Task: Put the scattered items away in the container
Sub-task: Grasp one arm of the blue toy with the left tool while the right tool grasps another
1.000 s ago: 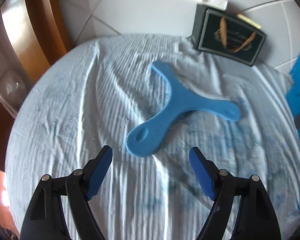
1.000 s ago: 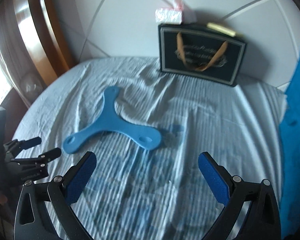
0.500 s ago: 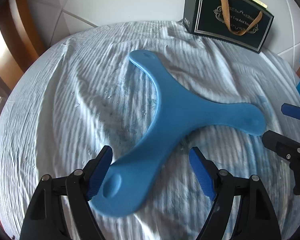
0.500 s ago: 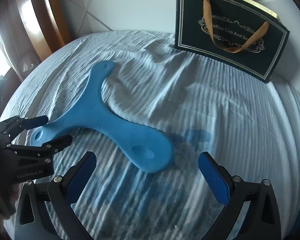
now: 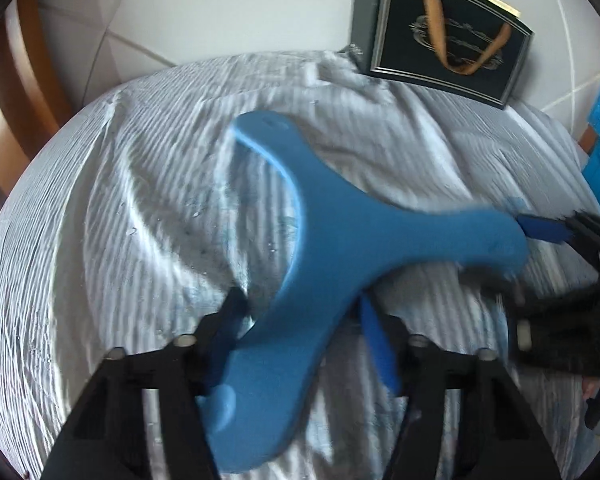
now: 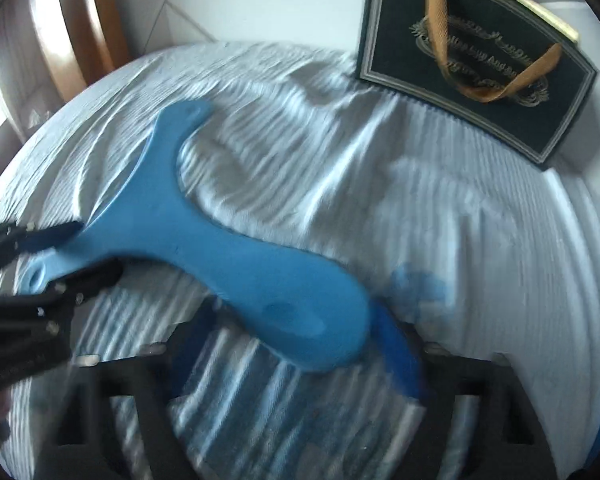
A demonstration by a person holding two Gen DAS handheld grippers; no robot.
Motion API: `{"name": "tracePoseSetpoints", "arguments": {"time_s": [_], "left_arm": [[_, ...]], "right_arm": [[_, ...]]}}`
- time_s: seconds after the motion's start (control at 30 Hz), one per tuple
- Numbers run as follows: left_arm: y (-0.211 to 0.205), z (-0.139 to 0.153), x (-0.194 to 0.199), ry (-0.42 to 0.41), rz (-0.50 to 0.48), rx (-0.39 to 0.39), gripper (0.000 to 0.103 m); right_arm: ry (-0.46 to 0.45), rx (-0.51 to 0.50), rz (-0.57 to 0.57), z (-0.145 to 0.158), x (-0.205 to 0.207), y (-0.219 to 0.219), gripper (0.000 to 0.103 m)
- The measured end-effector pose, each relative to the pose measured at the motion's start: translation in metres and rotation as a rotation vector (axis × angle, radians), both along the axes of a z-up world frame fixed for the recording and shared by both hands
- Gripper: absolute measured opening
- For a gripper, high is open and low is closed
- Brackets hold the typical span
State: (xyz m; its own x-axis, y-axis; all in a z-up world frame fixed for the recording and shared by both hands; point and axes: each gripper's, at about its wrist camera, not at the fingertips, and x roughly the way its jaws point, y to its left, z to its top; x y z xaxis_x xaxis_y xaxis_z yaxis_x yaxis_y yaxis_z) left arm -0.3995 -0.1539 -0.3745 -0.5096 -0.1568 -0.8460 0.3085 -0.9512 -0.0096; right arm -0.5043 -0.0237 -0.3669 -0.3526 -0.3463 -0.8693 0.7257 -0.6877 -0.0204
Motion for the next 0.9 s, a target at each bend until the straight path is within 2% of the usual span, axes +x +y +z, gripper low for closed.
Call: {"name": "tracePoseSetpoints", "arguments": {"time_s": [0.1, 0.27, 0.3, 0.33, 0.37, 0.4, 0.53, 0.77, 0.9], "left_arm": [[0.000, 0.002, 0.003, 0.000, 0.004, 0.003, 0.052], [0.011, 0.017, 0.015, 0.019, -0.017, -0.087, 0.048], [0.012, 0.022, 0.017, 0.027, -0.018, -0.087, 0.047], [0.012, 0.027, 0.020, 0.033, -0.015, -0.087, 0.046], [0.012, 0.031, 0.022, 0.039, -0.013, -0.085, 0.045], [0.012, 0.036, 0.025, 0.045, -0.009, -0.082, 0.045], [0.013, 0.050, 0.033, 0.058, -0.003, -0.054, 0.045], [0.023, 0.044, 0.049, 0.021, 0.004, -0.037, 0.045], [0.033, 0.056, 0.060, 0.022, 0.001, -0.032, 0.045]], "right_arm": [[-0.005, 0.005, 0.001, 0.000, 0.001, 0.001, 0.072], [0.026, -0.032, -0.011, 0.014, 0.014, 0.013, 0.065], [0.029, -0.037, -0.016, 0.018, 0.014, 0.016, 0.060], [0.032, -0.044, -0.024, 0.023, 0.015, 0.019, 0.051], [0.033, -0.054, -0.033, 0.029, 0.015, 0.022, 0.049], [0.031, -0.067, -0.041, 0.034, 0.015, 0.026, 0.039], [0.017, -0.093, -0.052, 0.051, 0.019, 0.038, 0.038], [-0.051, -0.095, -0.058, 0.047, 0.032, 0.051, 0.038], [-0.046, -0.091, -0.060, 0.059, 0.044, 0.060, 0.038]]}}
